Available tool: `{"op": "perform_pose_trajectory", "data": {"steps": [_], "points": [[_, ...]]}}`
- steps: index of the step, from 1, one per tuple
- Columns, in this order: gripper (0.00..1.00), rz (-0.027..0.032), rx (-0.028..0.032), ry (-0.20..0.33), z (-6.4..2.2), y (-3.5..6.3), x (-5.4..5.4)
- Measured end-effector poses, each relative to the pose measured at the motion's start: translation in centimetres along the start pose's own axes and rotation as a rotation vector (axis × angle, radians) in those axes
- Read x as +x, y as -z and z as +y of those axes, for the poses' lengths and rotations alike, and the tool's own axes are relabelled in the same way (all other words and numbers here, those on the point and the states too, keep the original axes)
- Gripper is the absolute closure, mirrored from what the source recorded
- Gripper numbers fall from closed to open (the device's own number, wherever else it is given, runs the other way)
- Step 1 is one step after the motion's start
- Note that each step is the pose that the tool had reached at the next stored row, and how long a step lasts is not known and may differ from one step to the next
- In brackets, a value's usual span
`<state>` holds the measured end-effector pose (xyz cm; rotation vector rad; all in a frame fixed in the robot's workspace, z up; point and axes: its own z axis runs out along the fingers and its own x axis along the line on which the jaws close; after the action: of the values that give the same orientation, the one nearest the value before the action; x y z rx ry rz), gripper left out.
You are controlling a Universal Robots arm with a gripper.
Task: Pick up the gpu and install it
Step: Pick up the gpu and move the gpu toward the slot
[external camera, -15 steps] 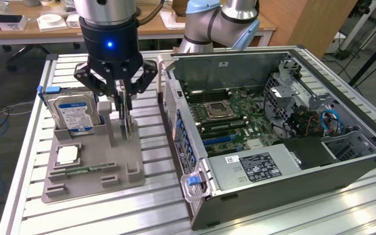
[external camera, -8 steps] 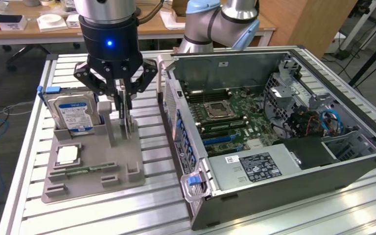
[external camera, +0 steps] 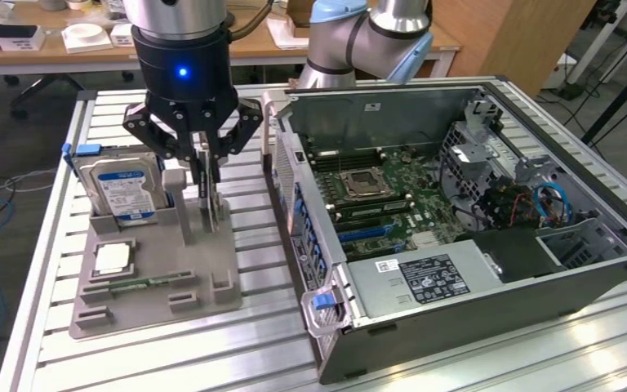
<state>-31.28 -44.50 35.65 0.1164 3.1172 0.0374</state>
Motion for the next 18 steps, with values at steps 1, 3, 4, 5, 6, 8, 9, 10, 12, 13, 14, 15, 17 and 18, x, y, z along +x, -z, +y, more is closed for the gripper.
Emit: {"op": "perform_pose_trajectory", "data": {"steps": [1,3,4,5,6,8,9,10,12,13,14,15,17,18], "points": [[0.73,0.0000,0.0000,0.000,0.00,0.01,0.00],[0.73,0.0002,0.0002,0.000,0.00,0.08,0.00],[0.73,0.0001,0.0000,0.000,0.00,0.10,0.00],[0.73,0.0002,0.0002,0.000,0.00,0.14,0.00],[0.73,0.0002,0.0002,0.000,0.00,0.20,0.00],[0.73,0.0003,0.0003,0.000,0.01,0.35,-0.01],[0.73,0.0001,0.0001,0.000,0.01,0.43,-0.01],[0.73,0.0001,0.0001,0.000,0.01,0.50,-0.01],[0.73,0.0000,0.0000,0.000,0.01,0.61,-0.01],[0.73,0.0002,0.0001,0.000,0.02,0.67,-0.01],[0.73,0.0000,0.0000,0.000,0.02,0.68,-0.01],[0.73,-0.0001,-0.0001,0.000,0.02,0.69,-0.01],[0.73,0.0002,0.0003,0.000,0.02,0.86,-0.02],[0.73,0.0003,0.0003,0.000,0.02,1.00,-0.02]]}}
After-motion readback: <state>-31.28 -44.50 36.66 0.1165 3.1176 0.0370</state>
